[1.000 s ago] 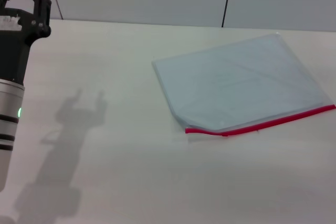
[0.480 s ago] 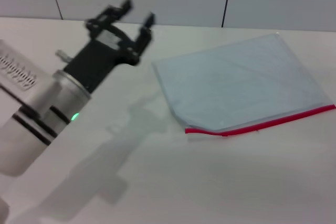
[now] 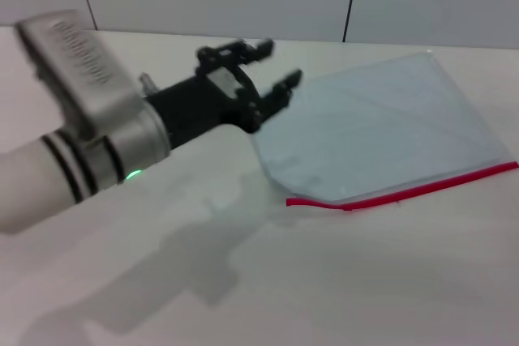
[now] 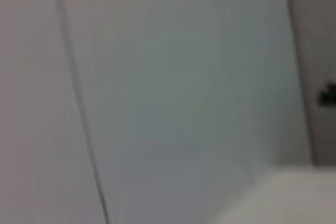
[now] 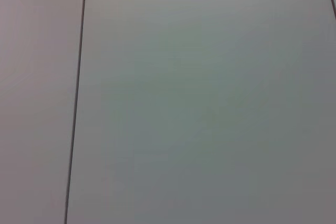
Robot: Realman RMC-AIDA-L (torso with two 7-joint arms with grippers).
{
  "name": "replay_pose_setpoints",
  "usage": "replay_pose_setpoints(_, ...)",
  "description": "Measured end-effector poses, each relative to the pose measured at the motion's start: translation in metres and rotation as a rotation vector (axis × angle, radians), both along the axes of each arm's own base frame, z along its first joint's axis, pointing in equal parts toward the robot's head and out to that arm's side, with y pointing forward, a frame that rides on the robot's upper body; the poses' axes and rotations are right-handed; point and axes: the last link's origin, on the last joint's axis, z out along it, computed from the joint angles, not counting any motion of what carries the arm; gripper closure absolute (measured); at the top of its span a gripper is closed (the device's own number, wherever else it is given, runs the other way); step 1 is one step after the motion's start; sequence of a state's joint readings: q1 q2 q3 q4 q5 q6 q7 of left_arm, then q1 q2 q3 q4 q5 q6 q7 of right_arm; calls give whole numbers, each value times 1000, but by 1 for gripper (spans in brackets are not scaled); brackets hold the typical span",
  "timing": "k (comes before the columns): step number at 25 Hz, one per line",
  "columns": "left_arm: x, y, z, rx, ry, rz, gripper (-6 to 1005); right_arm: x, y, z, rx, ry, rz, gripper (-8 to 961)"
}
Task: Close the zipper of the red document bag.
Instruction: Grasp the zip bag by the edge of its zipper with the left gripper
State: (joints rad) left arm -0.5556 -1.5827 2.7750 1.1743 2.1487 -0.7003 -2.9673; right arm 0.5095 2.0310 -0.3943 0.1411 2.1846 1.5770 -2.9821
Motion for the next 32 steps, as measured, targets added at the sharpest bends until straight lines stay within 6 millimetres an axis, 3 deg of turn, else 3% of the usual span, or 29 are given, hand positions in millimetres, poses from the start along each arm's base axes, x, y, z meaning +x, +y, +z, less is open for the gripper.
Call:
replay_pose_setpoints(5, 24, 10, -9, -123, 284, 61, 479, 0, 0, 0, 1, -1, 0, 78)
replay_pose_setpoints(13, 50, -6, -27, -217, 527, -27, 483, 1, 0, 0, 2, -1, -2, 79)
replay_pose_setpoints(17, 50, -13, -38, -284, 633, -40, 486, 1, 0, 0, 2, 0, -2, 80)
replay_pose_setpoints(25, 42, -19, -66, -254, 831, -55, 487, 0, 0, 1, 2, -1, -1, 81)
replay_pose_setpoints(32, 35, -17, -74, -225, 880, -85, 488, 0, 0, 1, 3, -1, 3, 82)
